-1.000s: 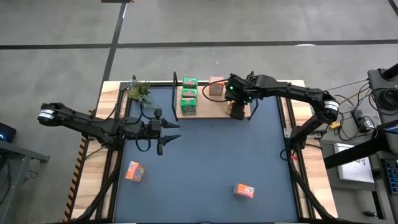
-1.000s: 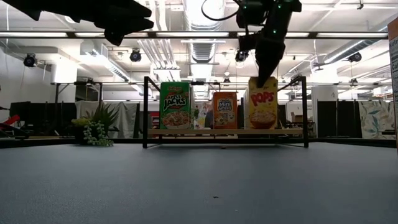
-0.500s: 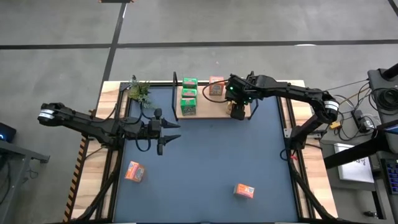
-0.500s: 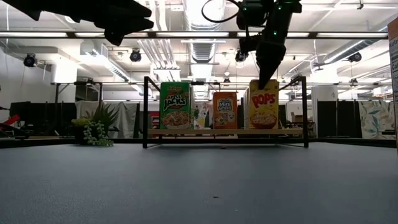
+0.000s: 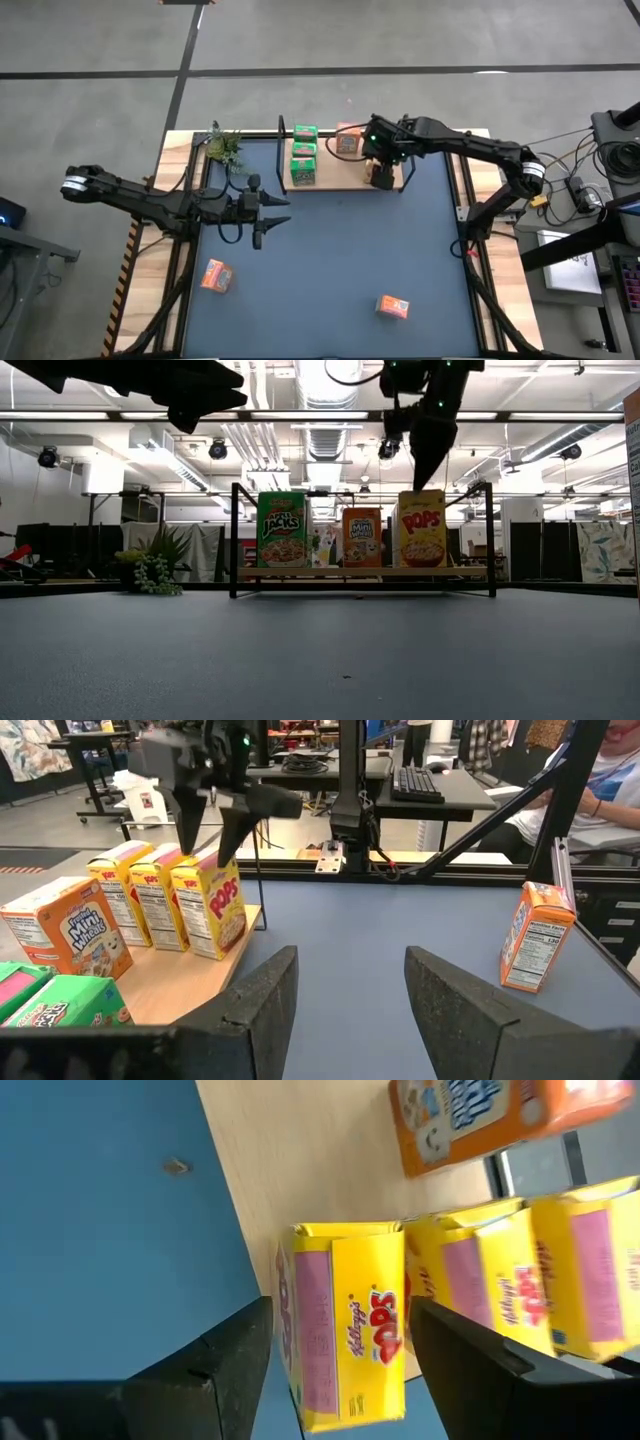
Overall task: Stack cereal on shelf
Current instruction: Stack the yellow cereal box on the shelf, then stack the left orange cereal box on the shelf
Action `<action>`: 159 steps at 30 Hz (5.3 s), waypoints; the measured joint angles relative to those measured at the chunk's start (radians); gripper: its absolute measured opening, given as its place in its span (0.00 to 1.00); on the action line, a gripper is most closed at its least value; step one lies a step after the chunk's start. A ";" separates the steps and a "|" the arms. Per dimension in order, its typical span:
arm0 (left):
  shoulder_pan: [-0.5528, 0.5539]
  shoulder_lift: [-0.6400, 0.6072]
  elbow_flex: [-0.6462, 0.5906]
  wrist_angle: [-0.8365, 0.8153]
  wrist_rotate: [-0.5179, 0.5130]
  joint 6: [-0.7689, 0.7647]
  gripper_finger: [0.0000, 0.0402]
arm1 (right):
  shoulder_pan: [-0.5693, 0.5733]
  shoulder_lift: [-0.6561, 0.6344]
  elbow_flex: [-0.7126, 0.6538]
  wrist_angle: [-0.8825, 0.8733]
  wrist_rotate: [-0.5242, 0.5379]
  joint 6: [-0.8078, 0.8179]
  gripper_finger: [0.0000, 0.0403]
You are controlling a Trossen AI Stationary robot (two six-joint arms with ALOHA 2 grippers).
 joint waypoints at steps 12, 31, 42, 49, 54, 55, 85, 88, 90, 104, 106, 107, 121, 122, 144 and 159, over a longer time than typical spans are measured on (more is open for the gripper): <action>0.000 0.000 0.000 0.000 0.000 0.000 0.42 | 0.018 0.014 0.076 0.075 -0.002 0.028 0.38; 0.000 0.000 0.000 -0.009 0.000 0.000 0.42 | 0.018 0.110 0.078 0.048 -0.001 -0.052 0.02; 0.000 0.000 0.000 -0.009 0.000 0.000 0.42 | 0.021 0.106 0.081 0.036 -0.001 -0.060 0.02; 0.000 0.000 0.000 -0.010 0.000 0.000 0.42 | 0.050 0.099 0.174 -0.087 -0.002 0.003 0.02; 0.000 0.000 0.000 -0.017 0.000 -0.004 0.42 | 0.052 0.090 0.231 -0.269 -0.002 0.089 0.02; 0.000 0.000 0.000 -0.018 0.000 -0.005 0.42 | 0.047 0.085 0.231 -0.295 -0.002 0.103 0.02; 0.000 0.000 0.000 -0.035 0.000 -0.008 0.42 | -0.045 0.050 0.088 -0.274 0.104 0.085 0.02; 0.000 0.000 0.000 -0.035 0.000 -0.008 0.42 | -0.045 0.050 0.088 -0.258 0.103 0.081 0.02; 0.000 0.000 0.000 -0.035 0.000 -0.008 0.42 | -0.045 0.050 0.088 -0.251 0.103 0.079 0.02; 0.000 0.000 0.000 -0.034 0.000 -0.008 0.42 | -0.041 0.040 0.121 -0.240 0.103 0.084 0.02; 0.000 0.000 0.000 -0.034 0.000 -0.008 0.42 | -0.035 0.039 0.138 -0.219 0.101 0.094 0.02; 0.000 0.000 0.000 -0.034 0.000 -0.008 0.42 | -0.031 0.039 0.142 -0.199 0.096 0.094 0.02; 0.000 0.000 0.000 -0.037 0.000 -0.007 0.42 | -0.026 0.094 0.112 0.021 -0.029 0.000 0.02; 0.000 0.000 0.000 -0.037 0.000 -0.007 0.42 | -0.026 0.097 0.110 0.019 -0.029 0.000 0.02; 0.000 0.000 0.000 -0.038 0.000 -0.008 0.42 | -0.026 0.099 0.109 0.014 -0.002 0.000 0.02; -0.001 0.000 0.000 -0.037 0.000 -0.074 0.42 | 0.044 0.034 0.142 0.024 -0.007 -0.001 0.02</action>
